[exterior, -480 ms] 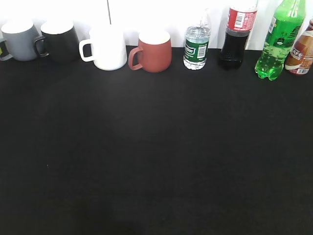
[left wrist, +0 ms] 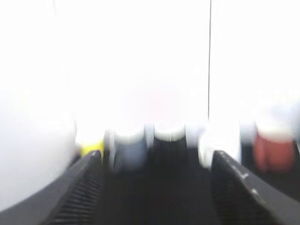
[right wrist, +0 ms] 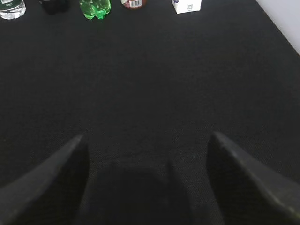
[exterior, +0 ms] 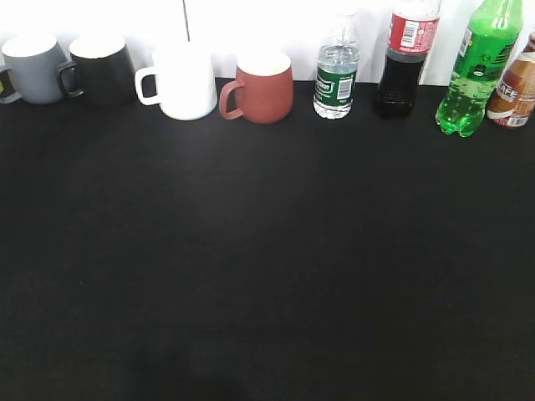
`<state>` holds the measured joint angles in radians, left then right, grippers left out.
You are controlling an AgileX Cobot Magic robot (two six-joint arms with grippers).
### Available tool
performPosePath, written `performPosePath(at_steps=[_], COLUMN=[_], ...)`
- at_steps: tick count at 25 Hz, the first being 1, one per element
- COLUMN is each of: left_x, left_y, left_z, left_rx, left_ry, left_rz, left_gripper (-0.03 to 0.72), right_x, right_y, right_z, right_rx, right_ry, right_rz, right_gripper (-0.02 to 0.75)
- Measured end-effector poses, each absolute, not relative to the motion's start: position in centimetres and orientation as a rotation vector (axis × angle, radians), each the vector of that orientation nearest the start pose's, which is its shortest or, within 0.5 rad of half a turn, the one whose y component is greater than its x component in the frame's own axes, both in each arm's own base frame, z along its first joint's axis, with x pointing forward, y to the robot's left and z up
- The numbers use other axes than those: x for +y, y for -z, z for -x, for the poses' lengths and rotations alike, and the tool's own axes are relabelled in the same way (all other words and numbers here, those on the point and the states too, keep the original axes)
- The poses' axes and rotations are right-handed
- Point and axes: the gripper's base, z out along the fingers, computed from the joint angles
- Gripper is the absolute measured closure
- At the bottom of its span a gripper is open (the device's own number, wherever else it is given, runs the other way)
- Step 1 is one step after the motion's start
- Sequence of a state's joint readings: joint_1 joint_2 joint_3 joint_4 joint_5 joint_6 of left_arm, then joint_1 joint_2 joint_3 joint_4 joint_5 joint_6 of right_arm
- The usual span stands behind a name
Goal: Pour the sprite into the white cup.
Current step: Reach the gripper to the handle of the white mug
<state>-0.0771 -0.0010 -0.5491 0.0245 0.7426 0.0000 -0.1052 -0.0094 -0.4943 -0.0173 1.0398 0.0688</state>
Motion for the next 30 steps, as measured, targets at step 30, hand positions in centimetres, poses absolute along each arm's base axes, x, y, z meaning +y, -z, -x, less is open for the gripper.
performPosePath(at_steps=[30], left_x=[-9.6], left_y=[-12.0], left_z=[-43.4], left_rx=[1.830], left_ry=[0.242], left_rz=[-0.149], left_gripper=[0.272], right_x=[-0.1], right_y=[-27.7], right_z=[0.5], right_rx=[2.012], right_ry=[0.043], right_rz=[-0.176], right_gripper=[0.152])
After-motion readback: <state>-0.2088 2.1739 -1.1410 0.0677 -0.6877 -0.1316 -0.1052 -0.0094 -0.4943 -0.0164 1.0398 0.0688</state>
